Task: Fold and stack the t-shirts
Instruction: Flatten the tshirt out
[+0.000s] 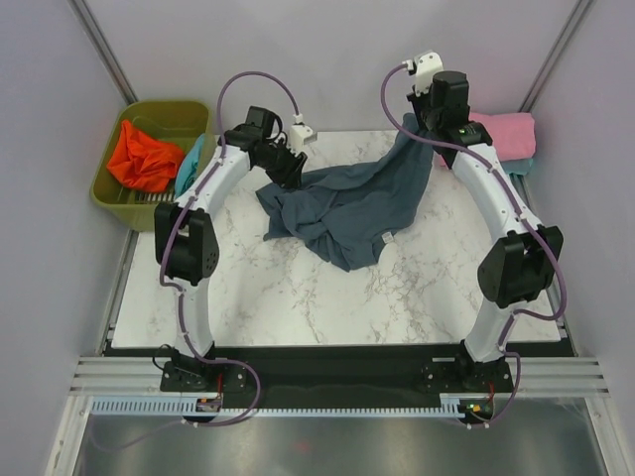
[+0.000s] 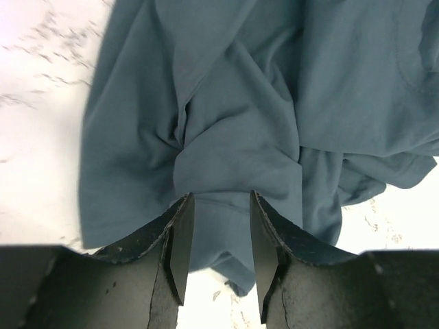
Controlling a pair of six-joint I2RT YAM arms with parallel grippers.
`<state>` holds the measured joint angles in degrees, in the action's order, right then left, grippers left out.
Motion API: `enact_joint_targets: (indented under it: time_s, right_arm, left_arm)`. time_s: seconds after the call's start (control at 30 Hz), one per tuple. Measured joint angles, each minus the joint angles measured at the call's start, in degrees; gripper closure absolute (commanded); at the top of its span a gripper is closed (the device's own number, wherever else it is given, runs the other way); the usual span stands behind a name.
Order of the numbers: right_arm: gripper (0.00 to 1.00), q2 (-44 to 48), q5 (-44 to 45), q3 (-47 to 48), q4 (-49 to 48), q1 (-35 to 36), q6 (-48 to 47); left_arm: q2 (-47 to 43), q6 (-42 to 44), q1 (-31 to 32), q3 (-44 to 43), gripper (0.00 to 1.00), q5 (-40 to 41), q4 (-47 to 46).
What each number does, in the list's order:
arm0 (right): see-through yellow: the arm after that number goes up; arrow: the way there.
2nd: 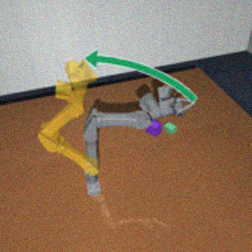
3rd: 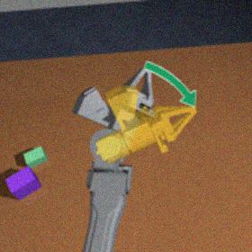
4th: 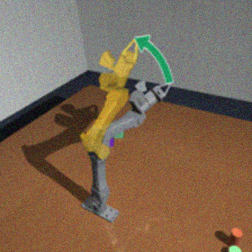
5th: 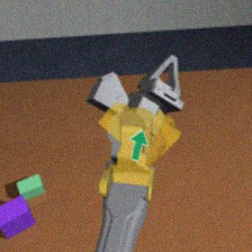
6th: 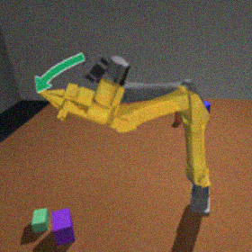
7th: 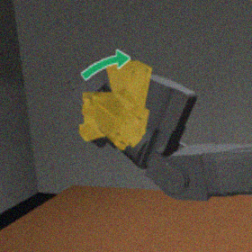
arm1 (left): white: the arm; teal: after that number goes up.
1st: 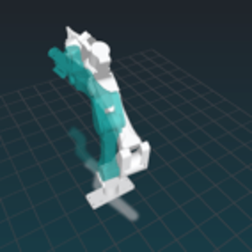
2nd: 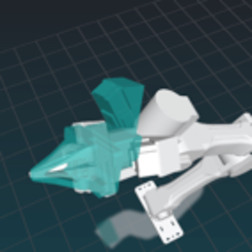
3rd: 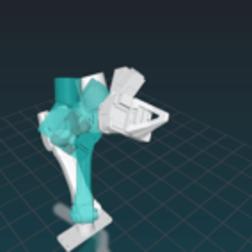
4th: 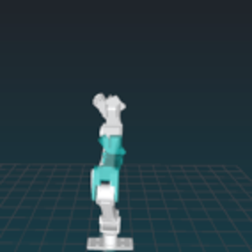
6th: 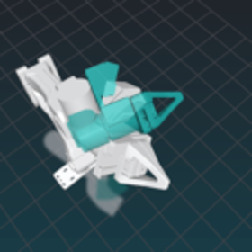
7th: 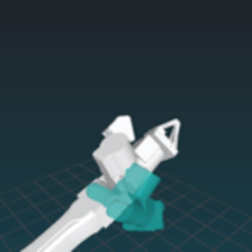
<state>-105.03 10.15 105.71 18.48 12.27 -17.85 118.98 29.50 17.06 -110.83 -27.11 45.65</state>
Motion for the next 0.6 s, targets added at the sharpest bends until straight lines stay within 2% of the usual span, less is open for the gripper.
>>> enact_joint_targets:
  time_s: [0.3,0.6]
  right_arm:
    - [1.00,-1.1,-1.9,0.5,0.9,0.4,1.6]
    - [1.00,-1.0,-2.5,-0.9,1.0,0.4,1.8]
  left_arm:
    - [9.8,-5.2,-0.7,-3.7,0.55,-1.5,0.6]
    - [10.1,-8.8,-2.4,-4.3,0.55,-8.1,2.8]
